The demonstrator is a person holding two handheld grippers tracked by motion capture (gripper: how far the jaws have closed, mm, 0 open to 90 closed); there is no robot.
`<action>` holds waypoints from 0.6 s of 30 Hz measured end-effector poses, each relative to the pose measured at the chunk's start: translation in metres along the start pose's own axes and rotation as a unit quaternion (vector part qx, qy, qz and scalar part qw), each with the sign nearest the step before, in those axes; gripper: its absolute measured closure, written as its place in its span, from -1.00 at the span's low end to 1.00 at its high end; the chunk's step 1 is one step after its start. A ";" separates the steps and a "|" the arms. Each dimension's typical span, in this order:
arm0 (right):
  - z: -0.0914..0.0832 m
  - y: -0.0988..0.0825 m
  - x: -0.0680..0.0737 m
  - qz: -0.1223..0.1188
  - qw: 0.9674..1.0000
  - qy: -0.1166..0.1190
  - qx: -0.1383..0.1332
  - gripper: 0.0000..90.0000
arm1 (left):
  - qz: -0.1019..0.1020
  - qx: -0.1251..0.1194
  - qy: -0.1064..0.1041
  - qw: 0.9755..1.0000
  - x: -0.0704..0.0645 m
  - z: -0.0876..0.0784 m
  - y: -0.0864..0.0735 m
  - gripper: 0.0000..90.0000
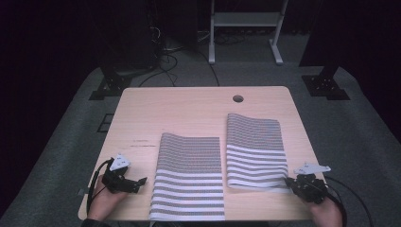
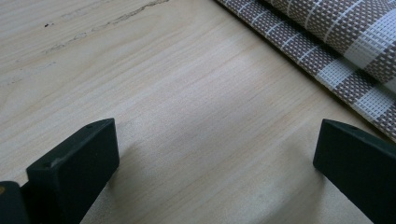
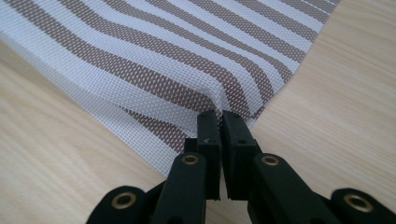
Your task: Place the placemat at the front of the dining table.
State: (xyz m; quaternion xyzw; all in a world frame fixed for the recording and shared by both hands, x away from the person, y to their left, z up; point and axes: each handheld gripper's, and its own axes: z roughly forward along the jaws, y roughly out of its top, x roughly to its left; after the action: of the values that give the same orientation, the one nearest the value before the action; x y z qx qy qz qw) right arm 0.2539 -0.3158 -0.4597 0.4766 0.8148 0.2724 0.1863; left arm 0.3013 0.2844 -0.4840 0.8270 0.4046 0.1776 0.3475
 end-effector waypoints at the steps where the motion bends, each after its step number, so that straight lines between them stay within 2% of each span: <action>1: 0.000 0.000 -0.003 0.003 1.000 -0.003 0.000 0.92 | 0.000 0.000 0.000 1.000 0.000 0.000 0.000 -1.00; 4: 0.000 -0.001 -0.013 0.014 1.000 -0.010 0.000 0.93 | 0.000 0.000 0.000 1.000 0.000 0.000 0.000 -1.00; 9: 0.001 -0.003 -0.024 0.023 1.000 -0.009 -0.002 0.93 | 0.000 0.000 0.000 1.000 0.000 0.000 0.000 -1.00; 13: -0.001 -0.004 -0.028 0.030 0.999 -0.004 -0.010 0.93 | 0.000 0.000 0.000 1.000 0.000 0.000 0.000 -1.00; 18: -0.004 -0.002 -0.027 0.028 0.999 -0.004 -0.017 0.94 | 0.000 0.000 0.000 1.000 0.000 0.000 0.000 -1.00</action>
State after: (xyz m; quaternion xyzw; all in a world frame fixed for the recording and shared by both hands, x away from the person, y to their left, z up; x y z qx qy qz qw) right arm 0.2630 -0.3413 -0.4573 0.4973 0.7954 0.2895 0.1905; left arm 0.3013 0.2844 -0.4840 0.8271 0.4045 0.1777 0.3475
